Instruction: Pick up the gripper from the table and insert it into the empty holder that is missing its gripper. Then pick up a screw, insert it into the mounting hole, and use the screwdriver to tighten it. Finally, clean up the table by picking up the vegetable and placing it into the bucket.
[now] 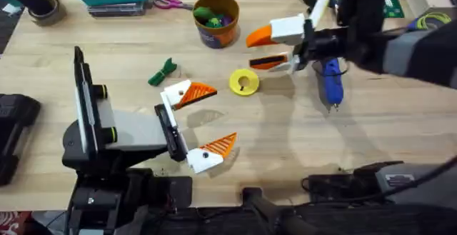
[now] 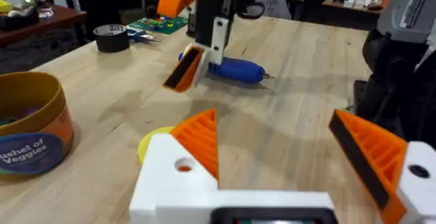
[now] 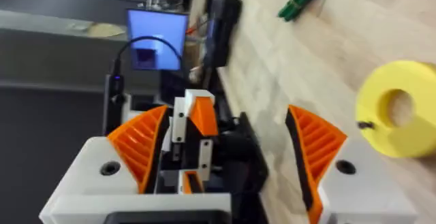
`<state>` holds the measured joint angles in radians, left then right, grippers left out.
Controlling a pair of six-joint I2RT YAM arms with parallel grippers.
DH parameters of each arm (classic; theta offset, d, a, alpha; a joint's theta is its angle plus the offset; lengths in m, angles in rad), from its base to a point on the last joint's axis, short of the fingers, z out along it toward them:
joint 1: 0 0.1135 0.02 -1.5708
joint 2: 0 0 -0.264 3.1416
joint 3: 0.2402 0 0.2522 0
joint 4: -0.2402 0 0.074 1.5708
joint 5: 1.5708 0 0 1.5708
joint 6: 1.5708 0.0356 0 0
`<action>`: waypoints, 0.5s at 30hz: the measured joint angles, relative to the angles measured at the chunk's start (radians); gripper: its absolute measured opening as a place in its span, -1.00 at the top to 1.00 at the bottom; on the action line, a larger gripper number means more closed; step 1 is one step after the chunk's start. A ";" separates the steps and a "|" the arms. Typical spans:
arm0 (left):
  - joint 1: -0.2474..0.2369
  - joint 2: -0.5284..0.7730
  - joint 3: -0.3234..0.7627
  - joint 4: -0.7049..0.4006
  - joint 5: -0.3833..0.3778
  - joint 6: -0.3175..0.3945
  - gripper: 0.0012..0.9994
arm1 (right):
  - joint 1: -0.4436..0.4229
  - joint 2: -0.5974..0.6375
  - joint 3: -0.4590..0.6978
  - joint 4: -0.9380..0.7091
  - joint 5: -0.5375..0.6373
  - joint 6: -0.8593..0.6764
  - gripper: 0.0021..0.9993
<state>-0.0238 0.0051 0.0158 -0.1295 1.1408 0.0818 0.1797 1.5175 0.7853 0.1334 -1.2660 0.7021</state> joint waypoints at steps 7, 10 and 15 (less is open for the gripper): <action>0.000 0.000 0.000 0.000 0.000 0.000 -0.97 | -0.032 -0.059 0.250 -0.794 0.342 -0.543 -0.99; 0.000 0.000 0.000 0.000 0.000 0.000 -0.97 | -0.023 -0.059 0.358 -0.964 0.499 -0.678 -0.99; 0.000 0.000 0.000 0.000 0.000 0.000 -0.97 | 0.031 -0.093 0.502 -1.133 0.785 -0.864 -0.99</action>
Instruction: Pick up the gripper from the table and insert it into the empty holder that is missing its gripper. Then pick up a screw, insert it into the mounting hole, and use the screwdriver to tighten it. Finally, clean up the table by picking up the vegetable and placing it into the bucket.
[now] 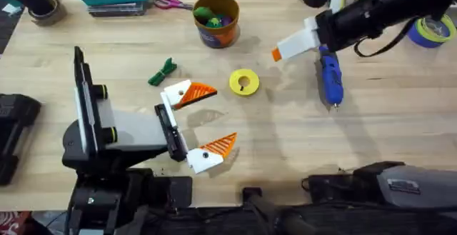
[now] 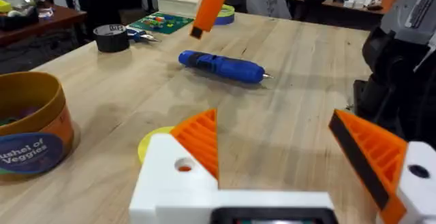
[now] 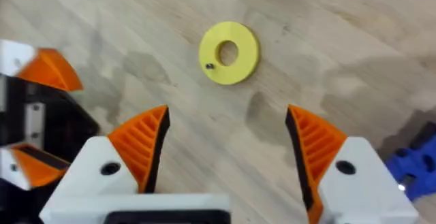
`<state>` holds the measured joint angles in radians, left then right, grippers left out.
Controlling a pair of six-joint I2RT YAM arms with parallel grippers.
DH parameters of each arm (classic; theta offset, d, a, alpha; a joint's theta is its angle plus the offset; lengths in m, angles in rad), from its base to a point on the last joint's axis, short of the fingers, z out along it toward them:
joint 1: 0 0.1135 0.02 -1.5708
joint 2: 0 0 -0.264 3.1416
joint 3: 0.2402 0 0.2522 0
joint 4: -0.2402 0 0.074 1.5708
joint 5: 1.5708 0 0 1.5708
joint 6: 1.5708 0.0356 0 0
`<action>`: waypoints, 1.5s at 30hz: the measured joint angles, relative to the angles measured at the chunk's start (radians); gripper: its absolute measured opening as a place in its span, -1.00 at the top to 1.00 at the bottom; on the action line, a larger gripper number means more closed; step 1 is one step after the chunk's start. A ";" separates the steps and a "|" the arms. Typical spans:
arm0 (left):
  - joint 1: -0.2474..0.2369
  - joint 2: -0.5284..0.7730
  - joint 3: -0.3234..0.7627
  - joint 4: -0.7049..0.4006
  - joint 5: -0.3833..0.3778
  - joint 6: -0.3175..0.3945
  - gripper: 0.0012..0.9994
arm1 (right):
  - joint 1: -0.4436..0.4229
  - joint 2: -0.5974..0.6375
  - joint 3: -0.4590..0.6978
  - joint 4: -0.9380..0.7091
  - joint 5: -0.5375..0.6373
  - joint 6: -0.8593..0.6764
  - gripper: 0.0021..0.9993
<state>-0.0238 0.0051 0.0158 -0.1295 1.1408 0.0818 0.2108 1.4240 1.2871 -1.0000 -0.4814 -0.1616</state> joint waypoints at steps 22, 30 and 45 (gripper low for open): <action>0.000 0.000 0.000 0.000 0.000 0.000 -0.97 | 0.251 -0.022 -0.138 0.038 0.384 0.018 -0.99; 0.000 0.000 0.000 0.000 0.000 0.000 -0.97 | 0.309 -0.022 -0.242 0.180 0.391 0.031 -0.99; 0.000 0.000 0.000 0.000 0.000 0.000 -0.97 | 0.326 -0.022 -0.323 0.336 0.391 0.054 -0.99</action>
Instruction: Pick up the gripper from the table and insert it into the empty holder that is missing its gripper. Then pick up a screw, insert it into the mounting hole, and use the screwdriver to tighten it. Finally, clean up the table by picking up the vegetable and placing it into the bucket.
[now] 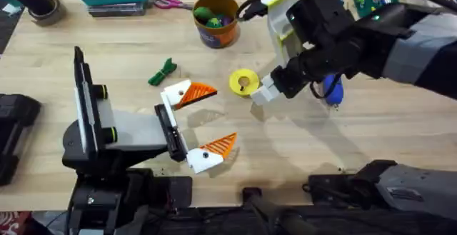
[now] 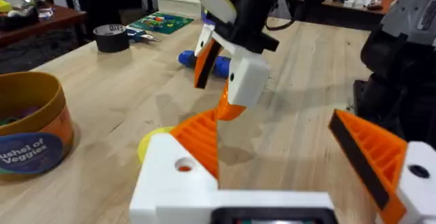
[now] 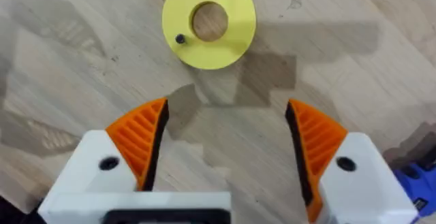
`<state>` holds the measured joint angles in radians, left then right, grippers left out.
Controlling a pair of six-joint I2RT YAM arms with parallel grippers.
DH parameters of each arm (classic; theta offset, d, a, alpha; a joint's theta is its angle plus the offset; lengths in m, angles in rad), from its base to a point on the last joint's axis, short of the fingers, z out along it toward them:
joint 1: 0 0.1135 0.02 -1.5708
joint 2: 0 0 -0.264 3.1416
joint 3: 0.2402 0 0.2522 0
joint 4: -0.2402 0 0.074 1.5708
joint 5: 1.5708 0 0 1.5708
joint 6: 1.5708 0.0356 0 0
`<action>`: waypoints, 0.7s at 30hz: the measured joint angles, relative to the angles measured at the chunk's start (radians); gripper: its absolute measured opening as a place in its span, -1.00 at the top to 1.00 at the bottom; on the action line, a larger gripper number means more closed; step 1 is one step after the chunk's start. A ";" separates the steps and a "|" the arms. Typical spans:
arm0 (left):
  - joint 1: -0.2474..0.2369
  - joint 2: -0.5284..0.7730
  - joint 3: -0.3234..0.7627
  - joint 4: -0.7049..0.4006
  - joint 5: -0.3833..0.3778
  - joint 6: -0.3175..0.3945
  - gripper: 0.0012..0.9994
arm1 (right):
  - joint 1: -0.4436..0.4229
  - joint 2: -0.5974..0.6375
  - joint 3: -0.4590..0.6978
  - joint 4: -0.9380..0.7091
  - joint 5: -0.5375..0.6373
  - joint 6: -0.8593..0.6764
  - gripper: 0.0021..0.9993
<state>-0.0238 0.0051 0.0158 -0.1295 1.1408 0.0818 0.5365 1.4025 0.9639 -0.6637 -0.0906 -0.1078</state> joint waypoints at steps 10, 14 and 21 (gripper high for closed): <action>0.000 0.000 0.000 0.000 0.000 0.000 -0.97 | 0.000 0.000 -0.045 0.105 0.000 0.004 -0.99; 0.000 0.000 0.000 0.000 0.000 0.000 -0.97 | 0.009 0.000 -0.045 0.129 0.000 0.004 -0.99; 0.000 0.000 0.000 0.000 0.000 0.000 -0.97 | 0.068 0.000 -0.045 0.134 0.000 0.008 -0.99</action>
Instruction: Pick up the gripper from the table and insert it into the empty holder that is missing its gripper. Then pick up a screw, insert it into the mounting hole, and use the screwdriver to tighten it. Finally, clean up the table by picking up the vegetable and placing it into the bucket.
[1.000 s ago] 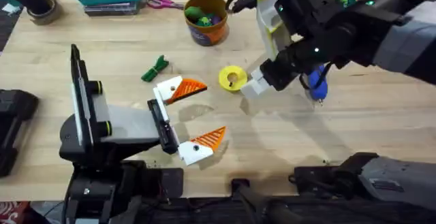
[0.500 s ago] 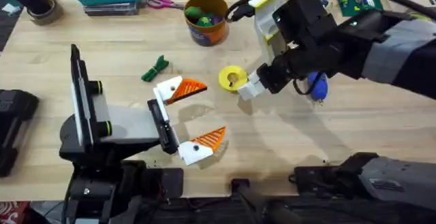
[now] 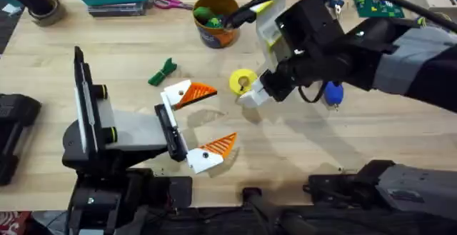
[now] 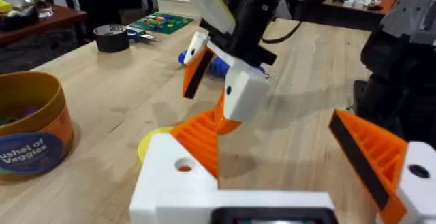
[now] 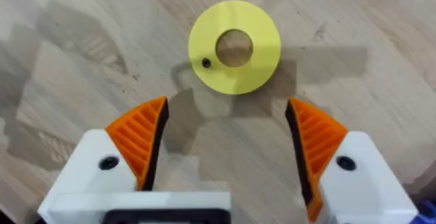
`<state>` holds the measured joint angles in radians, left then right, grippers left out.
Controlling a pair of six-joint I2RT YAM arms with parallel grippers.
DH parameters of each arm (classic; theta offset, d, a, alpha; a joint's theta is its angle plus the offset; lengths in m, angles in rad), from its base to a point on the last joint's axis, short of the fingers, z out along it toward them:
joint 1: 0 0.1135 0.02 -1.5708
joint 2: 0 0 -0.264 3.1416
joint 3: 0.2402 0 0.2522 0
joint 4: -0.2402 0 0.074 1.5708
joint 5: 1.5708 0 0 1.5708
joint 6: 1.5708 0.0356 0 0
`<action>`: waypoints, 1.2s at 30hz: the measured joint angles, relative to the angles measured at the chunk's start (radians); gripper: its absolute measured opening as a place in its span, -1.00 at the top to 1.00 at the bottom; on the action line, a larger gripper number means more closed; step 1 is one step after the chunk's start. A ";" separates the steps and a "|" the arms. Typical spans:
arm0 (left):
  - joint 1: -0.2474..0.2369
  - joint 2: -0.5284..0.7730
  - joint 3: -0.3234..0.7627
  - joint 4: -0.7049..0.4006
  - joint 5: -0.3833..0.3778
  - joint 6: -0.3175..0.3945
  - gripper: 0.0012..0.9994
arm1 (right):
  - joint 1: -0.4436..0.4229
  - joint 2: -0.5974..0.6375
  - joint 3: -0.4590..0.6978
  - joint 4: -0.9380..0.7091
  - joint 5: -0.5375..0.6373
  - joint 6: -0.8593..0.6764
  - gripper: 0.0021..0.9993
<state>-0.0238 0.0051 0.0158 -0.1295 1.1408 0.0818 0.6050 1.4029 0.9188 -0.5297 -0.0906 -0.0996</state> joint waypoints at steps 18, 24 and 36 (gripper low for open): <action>0.000 0.000 0.000 0.000 0.000 0.000 -0.97 | 0.036 0.089 0.000 0.062 0.000 0.060 -0.99; 0.000 0.000 0.000 0.000 0.000 0.000 -0.97 | 0.045 0.152 0.001 0.065 0.000 0.070 -0.99; 0.000 0.000 0.000 0.000 0.000 0.000 -0.97 | 0.049 0.172 0.054 0.027 0.001 0.070 -0.98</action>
<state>-0.0238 0.0051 0.0158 -0.1295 1.1408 0.0818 0.6544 1.5749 0.9728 -0.5030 -0.0898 -0.0292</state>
